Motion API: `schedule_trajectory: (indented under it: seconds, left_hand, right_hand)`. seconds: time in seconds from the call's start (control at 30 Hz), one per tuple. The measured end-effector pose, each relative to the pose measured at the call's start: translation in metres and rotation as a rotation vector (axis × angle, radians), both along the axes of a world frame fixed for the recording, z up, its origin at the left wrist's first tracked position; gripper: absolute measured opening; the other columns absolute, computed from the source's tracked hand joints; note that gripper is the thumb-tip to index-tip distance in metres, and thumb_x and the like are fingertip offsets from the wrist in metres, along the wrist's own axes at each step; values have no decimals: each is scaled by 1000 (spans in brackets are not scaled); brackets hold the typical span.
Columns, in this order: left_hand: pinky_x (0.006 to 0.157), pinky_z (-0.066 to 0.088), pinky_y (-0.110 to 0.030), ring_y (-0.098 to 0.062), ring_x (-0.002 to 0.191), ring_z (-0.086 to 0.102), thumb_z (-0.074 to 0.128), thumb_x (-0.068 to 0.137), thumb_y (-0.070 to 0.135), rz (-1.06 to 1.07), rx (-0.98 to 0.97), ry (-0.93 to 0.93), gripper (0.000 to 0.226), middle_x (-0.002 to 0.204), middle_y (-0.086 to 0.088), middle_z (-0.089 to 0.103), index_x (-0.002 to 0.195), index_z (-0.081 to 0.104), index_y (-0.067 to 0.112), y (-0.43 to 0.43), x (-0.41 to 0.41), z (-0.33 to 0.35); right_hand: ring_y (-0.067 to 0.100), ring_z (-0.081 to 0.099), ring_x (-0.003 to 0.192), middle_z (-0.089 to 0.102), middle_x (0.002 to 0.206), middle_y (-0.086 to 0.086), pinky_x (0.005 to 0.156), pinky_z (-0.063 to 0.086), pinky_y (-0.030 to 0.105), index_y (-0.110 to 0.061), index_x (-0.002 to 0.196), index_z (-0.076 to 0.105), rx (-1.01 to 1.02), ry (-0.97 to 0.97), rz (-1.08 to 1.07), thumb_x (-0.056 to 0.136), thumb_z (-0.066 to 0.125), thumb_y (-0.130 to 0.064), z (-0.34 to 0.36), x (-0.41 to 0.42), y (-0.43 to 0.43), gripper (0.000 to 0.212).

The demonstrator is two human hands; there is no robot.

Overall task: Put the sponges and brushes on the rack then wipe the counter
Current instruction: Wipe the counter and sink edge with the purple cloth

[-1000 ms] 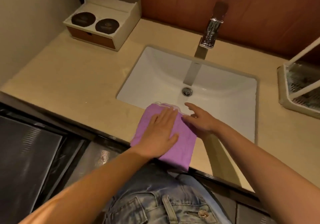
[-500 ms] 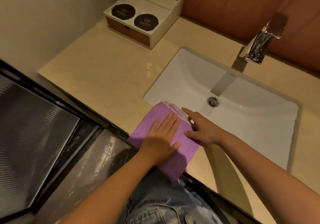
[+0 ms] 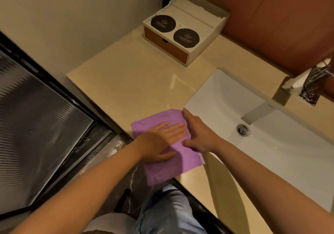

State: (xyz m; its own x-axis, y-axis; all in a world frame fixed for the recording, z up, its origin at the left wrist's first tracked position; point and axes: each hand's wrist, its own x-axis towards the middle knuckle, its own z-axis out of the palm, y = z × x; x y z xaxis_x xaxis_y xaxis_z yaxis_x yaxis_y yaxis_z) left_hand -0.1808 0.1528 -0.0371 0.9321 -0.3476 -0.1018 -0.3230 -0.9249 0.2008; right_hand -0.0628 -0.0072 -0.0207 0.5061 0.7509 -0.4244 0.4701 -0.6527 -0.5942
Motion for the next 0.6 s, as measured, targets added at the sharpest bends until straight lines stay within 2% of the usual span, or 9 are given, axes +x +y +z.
schedule_trajectory:
  seconds: [0.07, 0.13, 0.2, 0.27, 0.37, 0.5, 0.6]
  left_hand:
    - [110, 30, -43, -17, 137, 31, 41, 82, 45, 206, 28, -83, 64, 145, -7, 43, 138, 39, 14, -7, -10, -3]
    - [107, 22, -42, -24, 133, 28, 37, 84, 42, 501, -10, -129, 63, 144, -13, 42, 136, 34, 7, -20, -26, -8]
    - [109, 15, -40, -27, 133, 26, 30, 89, 45, 740, 2, -111, 65, 144, -19, 41, 138, 29, 2, -33, -44, -11]
    - [111, 12, -41, -27, 136, 24, 15, 96, 48, 880, 16, -40, 65, 145, -21, 40, 139, 26, 0, -44, -56, -11]
    - [108, 18, -43, -25, 136, 25, 1, 97, 47, 947, 40, 42, 67, 145, -18, 40, 140, 26, 1, -47, -62, -13]
    - [106, 18, -44, -21, 134, 27, 1, 97, 46, 919, 65, 51, 67, 143, -14, 45, 139, 28, 1, -30, -64, -15]
    - [109, 13, -44, -19, 135, 27, 3, 97, 48, 884, 92, 70, 69, 145, -12, 43, 139, 33, 2, -9, -65, -15]
  right_hand:
    - [25, 26, 139, 25, 153, 10, 115, 23, 34, -17, 150, 7, -14, -13, 5, 66, 59, -47, 14, 3, 6, 103]
    - [24, 15, 144, 17, 157, 8, 117, 18, 35, -18, 150, 10, 6, -46, 6, 71, 53, -49, 19, 7, 10, 95]
    - [28, 18, 143, 17, 157, 8, 115, 22, 38, -25, 150, 11, -36, -109, 74, 76, 50, -51, 17, 9, 18, 88]
    - [34, 27, 136, 18, 155, 12, 109, 32, 41, -28, 150, 11, -85, -206, 186, 85, 53, -43, 17, 7, 24, 79]
    - [38, 39, 121, 21, 153, 15, 95, 44, 44, -27, 149, 18, -74, -414, 400, 90, 51, -27, 22, 3, 32, 67]
    - [36, 38, 121, 21, 153, 14, 94, 43, 41, -29, 148, 20, -85, -439, 486, 93, 48, -22, 26, 0, 41, 63]
    - [37, 40, 119, 29, 148, 16, 91, 44, 41, -26, 147, 27, -81, -458, 502, 92, 51, -24, 25, 2, 52, 60]
